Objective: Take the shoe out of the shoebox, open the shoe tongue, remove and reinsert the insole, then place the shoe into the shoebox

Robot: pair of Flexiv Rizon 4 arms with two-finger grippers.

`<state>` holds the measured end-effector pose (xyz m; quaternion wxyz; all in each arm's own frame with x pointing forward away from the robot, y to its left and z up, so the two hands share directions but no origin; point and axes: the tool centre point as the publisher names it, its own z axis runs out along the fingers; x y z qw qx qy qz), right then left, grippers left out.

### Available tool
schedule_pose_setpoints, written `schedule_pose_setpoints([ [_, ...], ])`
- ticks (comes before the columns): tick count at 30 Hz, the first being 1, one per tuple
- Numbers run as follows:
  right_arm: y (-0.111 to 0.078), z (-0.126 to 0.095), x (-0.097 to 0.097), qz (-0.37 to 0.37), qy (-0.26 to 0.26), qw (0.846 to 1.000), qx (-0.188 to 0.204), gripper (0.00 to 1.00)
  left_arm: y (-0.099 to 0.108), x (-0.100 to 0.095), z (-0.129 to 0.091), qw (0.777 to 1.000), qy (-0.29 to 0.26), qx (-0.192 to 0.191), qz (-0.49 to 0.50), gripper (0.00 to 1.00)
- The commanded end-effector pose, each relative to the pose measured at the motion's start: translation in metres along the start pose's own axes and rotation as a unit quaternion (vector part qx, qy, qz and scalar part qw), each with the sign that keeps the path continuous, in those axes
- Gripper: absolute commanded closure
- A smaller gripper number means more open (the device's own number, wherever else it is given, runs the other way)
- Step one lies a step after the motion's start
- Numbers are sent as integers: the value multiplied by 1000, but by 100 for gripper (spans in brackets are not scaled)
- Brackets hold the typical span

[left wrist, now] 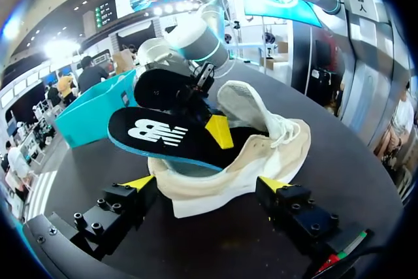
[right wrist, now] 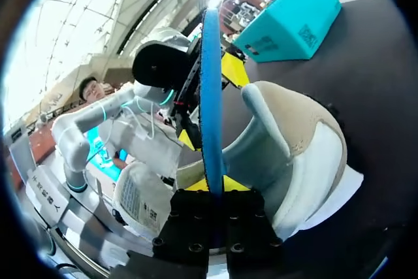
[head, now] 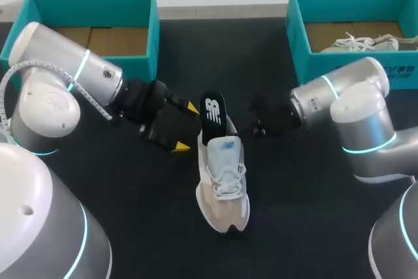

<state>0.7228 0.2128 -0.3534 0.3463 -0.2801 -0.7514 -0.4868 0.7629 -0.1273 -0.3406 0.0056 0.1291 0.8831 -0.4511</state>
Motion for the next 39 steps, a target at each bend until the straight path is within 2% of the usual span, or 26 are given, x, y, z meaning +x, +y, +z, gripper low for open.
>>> schedule_pose_setpoints([
  [1,-7,6,2,5,-3,1000,3,100,0,-1,1,1000,1,-2,0,0],
  [3,-4,3,3,2,-8,1000,-1,99,1,-1,1,1000,2,-2,-1,0],
  [4,-3,1,2,-2,-12,1000,-3,81,1,-1,0,1000,2,-2,-1,0],
  [10,17,-14,3,-29,-29,999,-2,78,0,0,0,1000,1,-1,0,0],
  [17,35,-24,-2,-49,-32,998,6,81,-1,0,0,1000,1,0,1,0],
  [18,36,-25,-3,-50,-30,998,8,84,-1,0,0,1000,1,0,1,0],
  [20,37,-25,-4,-47,-27,998,13,96,-1,-1,0,1000,1,0,1,0],
  [21,35,-24,-5,-42,-26,999,15,100,-2,-1,0,1000,1,0,1,0],
  [34,-8,-6,7,22,-12,999,24,100,-1,-2,3,1000,4,1,-3,0],
  [39,-12,-4,8,28,-10,999,23,100,-1,-1,5,1000,5,2,-4,0],
])
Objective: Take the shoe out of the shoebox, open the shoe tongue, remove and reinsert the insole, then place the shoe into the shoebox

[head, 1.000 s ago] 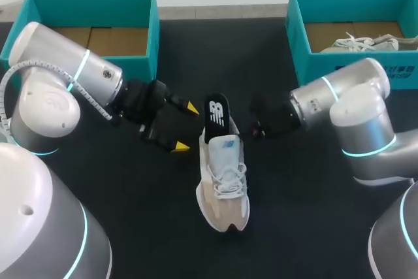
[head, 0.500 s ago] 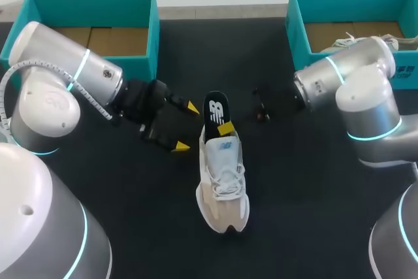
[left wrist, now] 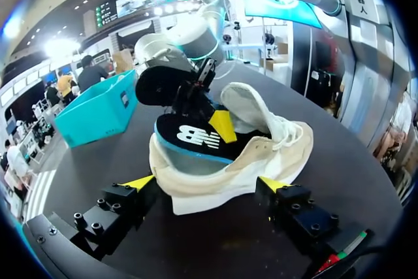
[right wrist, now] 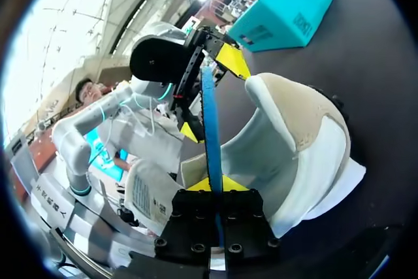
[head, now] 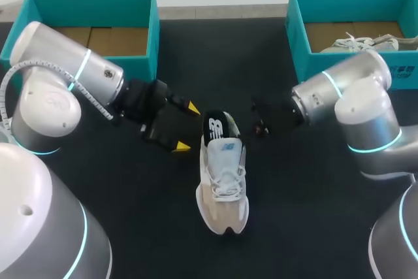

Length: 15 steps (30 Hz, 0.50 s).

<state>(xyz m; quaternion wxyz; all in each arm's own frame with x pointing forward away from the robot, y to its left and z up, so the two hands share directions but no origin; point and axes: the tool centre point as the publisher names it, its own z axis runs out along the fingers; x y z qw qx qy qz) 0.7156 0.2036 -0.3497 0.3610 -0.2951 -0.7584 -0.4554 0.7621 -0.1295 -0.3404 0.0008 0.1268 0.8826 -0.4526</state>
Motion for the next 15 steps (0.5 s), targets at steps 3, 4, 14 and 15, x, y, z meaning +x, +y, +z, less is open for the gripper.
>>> schedule_pose_setpoints([
  [3,0,0,1,-5,-12,1000,-7,80,1,-1,3,1000,3,-1,0,0],
  [4,3,-2,1,-10,-16,1000,-7,79,1,-1,3,1000,3,-1,0,0],
  [14,31,-20,-4,-42,-30,999,3,76,2,0,0,1000,0,0,1,0],
  [15,34,-20,-5,-44,-30,999,4,77,2,0,0,1000,0,1,1,0],
])
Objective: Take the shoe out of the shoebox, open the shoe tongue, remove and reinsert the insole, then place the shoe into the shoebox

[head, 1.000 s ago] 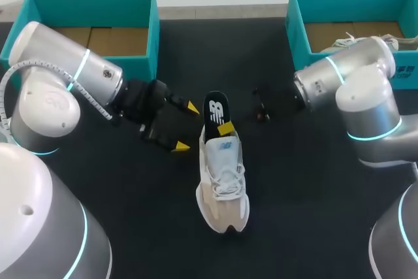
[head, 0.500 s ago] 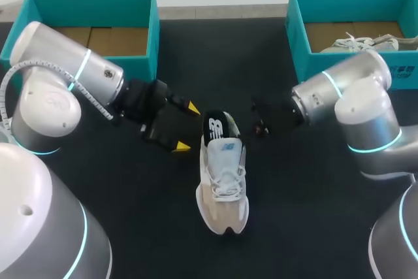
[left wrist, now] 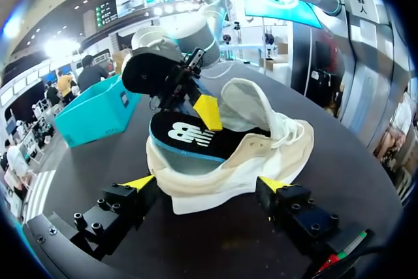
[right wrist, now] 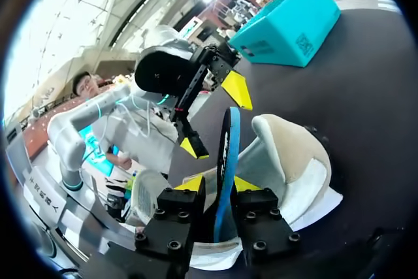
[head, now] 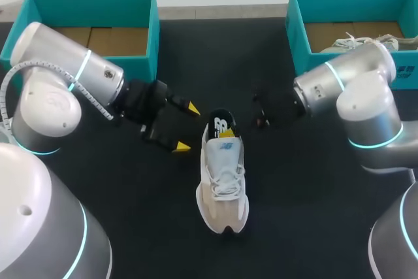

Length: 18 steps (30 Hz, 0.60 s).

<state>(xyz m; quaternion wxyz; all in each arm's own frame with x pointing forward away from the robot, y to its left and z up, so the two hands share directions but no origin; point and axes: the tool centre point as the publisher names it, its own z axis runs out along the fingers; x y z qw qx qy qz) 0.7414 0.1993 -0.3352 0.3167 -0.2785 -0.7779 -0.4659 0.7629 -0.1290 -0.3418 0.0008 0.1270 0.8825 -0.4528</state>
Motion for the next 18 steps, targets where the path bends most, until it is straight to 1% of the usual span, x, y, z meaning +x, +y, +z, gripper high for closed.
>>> schedule_pose_setpoints([
  [1,10,-5,-4,-4,0,1000,11,82,0,1,0,1000,-1,1,1,0],
  [2,11,-5,-4,-5,-1,1000,12,87,0,1,0,1000,-1,1,1,0],
  [4,11,-5,-5,-6,0,1000,14,100,0,1,-1,1000,0,1,0,0],
  [5,11,-5,-5,-4,1,1000,16,100,0,1,-1,1000,0,1,0,0],
  [10,-2,2,-4,18,8,1000,20,100,0,2,-1,1000,0,2,-1,0],
  [14,-17,11,1,43,16,999,25,100,0,2,-1,1000,1,2,-1,0],
  [18,-25,17,4,50,20,998,21,100,1,3,-1,1000,2,1,-1,0],
])
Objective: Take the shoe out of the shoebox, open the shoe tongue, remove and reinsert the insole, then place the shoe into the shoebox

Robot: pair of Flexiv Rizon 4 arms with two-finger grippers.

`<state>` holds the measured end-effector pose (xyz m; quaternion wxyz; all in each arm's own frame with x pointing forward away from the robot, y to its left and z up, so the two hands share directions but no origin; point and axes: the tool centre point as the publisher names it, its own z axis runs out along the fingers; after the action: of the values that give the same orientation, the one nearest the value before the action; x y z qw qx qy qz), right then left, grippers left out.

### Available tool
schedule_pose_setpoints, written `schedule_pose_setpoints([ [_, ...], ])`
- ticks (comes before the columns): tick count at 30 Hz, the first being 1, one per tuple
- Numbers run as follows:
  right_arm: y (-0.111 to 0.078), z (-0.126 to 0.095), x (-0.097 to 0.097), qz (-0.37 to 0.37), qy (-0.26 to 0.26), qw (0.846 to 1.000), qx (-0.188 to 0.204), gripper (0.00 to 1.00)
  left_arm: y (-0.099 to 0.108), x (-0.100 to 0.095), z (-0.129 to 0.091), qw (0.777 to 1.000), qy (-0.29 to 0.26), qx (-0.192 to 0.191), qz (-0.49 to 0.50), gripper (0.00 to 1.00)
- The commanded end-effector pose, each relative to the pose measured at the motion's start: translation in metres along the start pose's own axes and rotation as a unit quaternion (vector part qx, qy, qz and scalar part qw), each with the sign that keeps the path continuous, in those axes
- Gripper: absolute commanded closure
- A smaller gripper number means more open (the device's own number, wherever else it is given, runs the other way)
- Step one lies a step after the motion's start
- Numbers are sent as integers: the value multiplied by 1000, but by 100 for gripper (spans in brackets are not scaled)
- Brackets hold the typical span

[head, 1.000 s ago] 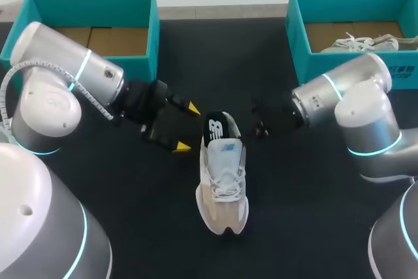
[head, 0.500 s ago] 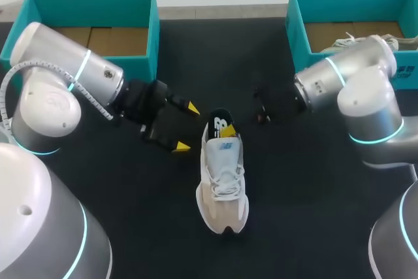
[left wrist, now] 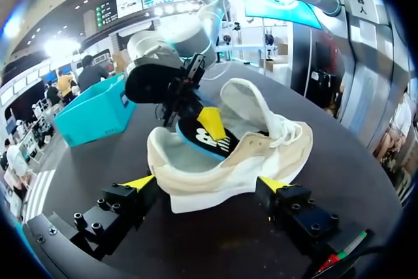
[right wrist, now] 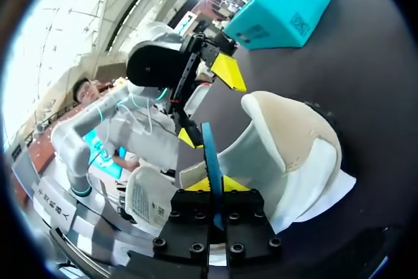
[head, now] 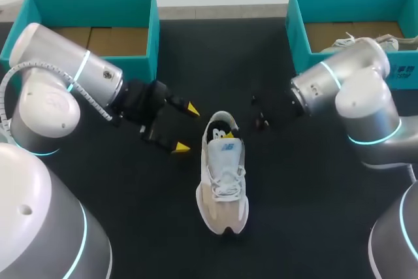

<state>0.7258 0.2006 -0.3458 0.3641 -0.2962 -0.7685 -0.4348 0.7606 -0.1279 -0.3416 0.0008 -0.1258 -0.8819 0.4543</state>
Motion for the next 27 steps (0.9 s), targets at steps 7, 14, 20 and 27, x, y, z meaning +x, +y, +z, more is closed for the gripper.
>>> schedule_pose_setpoints([
  [7,-3,4,1,-4,-9,1000,-8,85,0,0,0,1000,4,-1,4,0],
  [14,10,-5,6,-21,-21,1000,-2,60,-2,0,-1,1000,3,1,6,0],
  [20,15,-7,9,-28,-24,999,3,59,-1,1,-1,1000,3,1,4,0],
  [27,22,-9,11,-37,-27,999,3,56,-1,1,-1,1000,3,2,4,0],
])
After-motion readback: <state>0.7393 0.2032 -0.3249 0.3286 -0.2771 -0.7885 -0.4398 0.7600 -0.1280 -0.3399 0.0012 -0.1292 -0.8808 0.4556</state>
